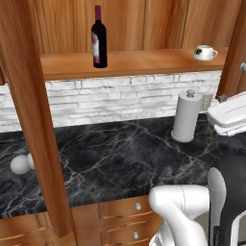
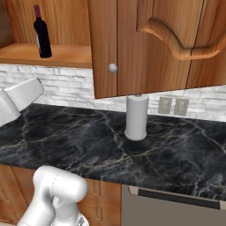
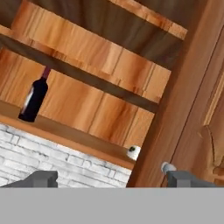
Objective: Open the cabinet directly in front. Then move the wine and the mug to the dining counter with the candle on it.
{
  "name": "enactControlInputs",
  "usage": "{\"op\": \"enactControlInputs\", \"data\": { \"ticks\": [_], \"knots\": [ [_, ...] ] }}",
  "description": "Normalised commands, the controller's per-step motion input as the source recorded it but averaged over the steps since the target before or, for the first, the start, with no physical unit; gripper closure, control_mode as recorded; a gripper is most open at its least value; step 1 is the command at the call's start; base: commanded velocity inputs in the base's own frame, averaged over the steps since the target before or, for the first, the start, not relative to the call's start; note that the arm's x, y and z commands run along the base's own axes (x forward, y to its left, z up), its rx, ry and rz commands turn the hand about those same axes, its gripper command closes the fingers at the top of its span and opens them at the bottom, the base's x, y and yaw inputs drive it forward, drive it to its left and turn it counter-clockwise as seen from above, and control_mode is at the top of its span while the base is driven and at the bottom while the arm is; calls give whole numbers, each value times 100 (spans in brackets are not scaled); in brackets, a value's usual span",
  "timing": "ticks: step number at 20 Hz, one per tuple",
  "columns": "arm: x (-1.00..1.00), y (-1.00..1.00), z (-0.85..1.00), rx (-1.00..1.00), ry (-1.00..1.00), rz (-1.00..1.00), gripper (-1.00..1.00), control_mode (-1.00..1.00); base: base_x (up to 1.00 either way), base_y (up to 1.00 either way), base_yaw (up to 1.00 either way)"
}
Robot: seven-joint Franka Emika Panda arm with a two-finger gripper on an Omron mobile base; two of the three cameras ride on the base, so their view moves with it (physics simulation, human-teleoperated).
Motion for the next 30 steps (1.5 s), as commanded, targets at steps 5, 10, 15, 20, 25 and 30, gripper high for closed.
{"op": "enactControlInputs", "data": {
  "ticks": [5, 10, 15, 20, 25, 30],
  "knots": [
    [100, 65, -1, -9, 10, -39, -100, -100, 0, 0, 0],
    [100, 9, -9, -1, 14, -24, -100, -100, 0, 0, 0],
    [100, -23, -6, 1, 17, -1, -100, -100, 0, 0, 0],
    [99, -45, -6, 2, 15, 0, -100, -100, 0, 0, 0],
    [74, -69, -8, 1, 2, 0, -100, -100, 0, 0, 0],
    [5, -91, -1, 1, -1, -5, -100, -100, 0, 0, 0]
  ]
}}
